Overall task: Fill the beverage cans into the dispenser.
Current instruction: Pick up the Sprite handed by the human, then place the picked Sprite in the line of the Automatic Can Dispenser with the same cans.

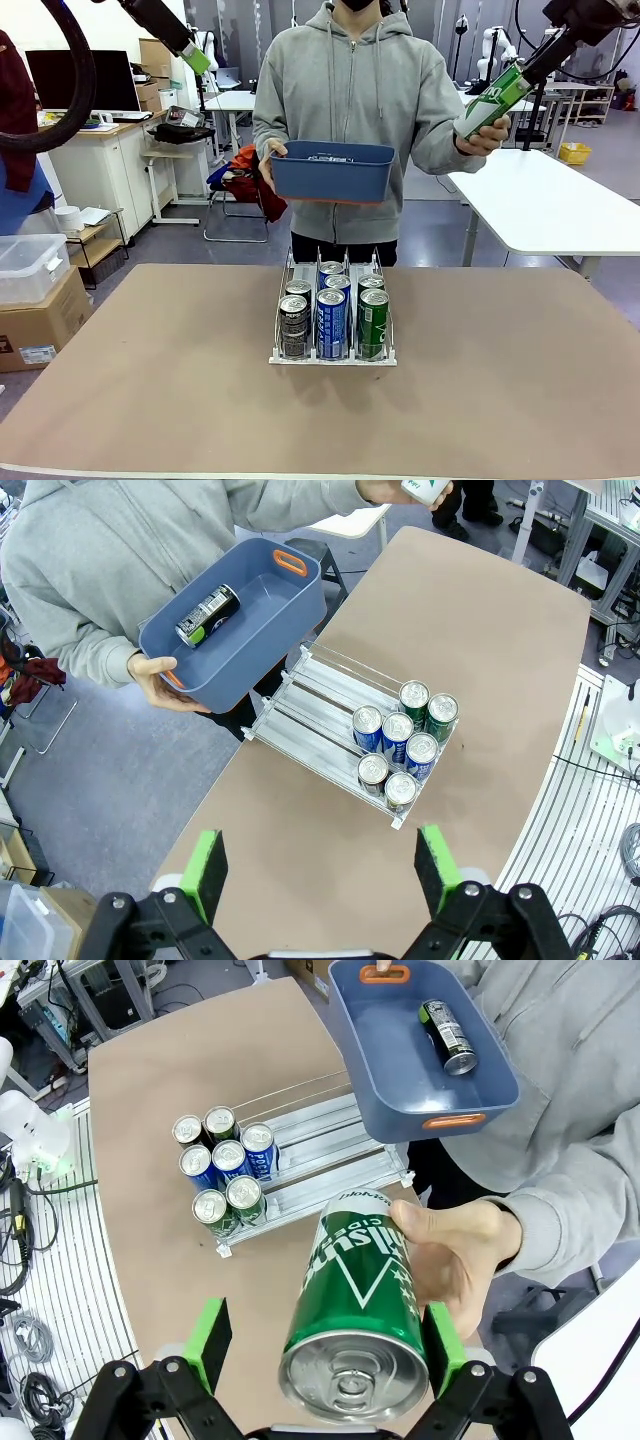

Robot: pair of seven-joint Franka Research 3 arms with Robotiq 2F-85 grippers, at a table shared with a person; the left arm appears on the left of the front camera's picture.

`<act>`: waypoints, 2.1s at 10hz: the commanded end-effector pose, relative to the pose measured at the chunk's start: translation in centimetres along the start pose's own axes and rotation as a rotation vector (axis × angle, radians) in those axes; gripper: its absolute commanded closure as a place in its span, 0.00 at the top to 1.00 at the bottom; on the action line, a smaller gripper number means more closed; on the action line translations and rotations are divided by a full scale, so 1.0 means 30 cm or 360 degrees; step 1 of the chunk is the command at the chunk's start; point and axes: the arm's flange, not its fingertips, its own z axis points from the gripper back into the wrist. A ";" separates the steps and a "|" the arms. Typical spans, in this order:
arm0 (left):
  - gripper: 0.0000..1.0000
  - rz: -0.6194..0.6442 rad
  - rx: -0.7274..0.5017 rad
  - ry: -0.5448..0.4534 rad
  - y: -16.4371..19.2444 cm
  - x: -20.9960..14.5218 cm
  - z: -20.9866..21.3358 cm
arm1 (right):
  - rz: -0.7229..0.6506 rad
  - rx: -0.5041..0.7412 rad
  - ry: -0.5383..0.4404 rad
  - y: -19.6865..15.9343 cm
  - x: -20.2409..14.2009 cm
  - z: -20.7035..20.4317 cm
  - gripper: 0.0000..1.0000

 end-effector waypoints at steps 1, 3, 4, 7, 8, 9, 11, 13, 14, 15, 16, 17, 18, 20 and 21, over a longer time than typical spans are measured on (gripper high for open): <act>1.00 0.0006 -0.0006 -0.0001 0.004 -0.006 0.001 | 0.0000 0.0001 0.0000 0.000 0.000 -0.001 1.00; 1.00 0.0006 -0.0006 -0.0001 0.004 -0.006 0.001 | -0.0009 -0.0040 -0.0002 0.004 -0.010 0.009 0.40; 1.00 0.0006 -0.0006 -0.0001 0.004 -0.006 0.001 | -0.0018 -0.0059 -0.0004 0.000 -0.008 0.011 0.00; 1.00 0.0006 -0.0006 -0.0001 0.004 -0.006 0.001 | -0.0033 -0.0066 -0.0037 -0.005 -0.008 0.011 0.00; 1.00 0.0006 -0.0006 -0.0001 0.004 -0.006 0.001 | -0.0043 -0.0077 -0.0055 0.003 -0.007 0.005 0.00; 1.00 0.0006 -0.0006 -0.0001 0.004 -0.006 0.001 | -0.0032 -0.0074 -0.0064 0.001 -0.010 0.007 0.00; 1.00 0.0006 -0.0006 -0.0001 0.004 -0.006 0.001 | -0.0012 -0.0104 -0.0110 0.008 -0.010 0.005 0.00; 1.00 0.0006 -0.0006 -0.0001 0.004 -0.006 0.001 | 0.0020 -0.0100 -0.0102 0.005 -0.012 0.014 0.00; 1.00 0.0006 -0.0006 -0.0001 0.004 -0.006 0.001 | 0.0056 -0.0091 -0.0110 0.014 -0.003 0.010 0.00; 1.00 0.0006 -0.0006 -0.0001 0.004 -0.006 0.001 | 0.0029 -0.0121 -0.0081 0.018 0.008 0.012 0.00; 1.00 0.0006 -0.0006 -0.0001 0.004 -0.006 0.001 | 0.0009 -0.0093 -0.0040 -0.015 0.001 0.029 0.00; 1.00 0.0006 -0.0006 -0.0001 0.004 -0.006 0.001 | 0.0009 -0.0093 -0.0040 -0.015 0.001 0.029 0.00; 1.00 0.0006 -0.0006 -0.0001 0.004 -0.006 0.001 | 0.0009 -0.0093 -0.0040 -0.015 0.001 0.029 0.00; 1.00 0.0006 -0.0006 -0.0001 0.004 -0.006 0.001 | 0.0009 -0.0093 -0.0040 -0.015 0.001 0.029 0.00; 1.00 0.0006 -0.0006 -0.0001 0.004 -0.006 0.001 | 0.0009 -0.0093 -0.0040 -0.015 0.001 0.029 0.00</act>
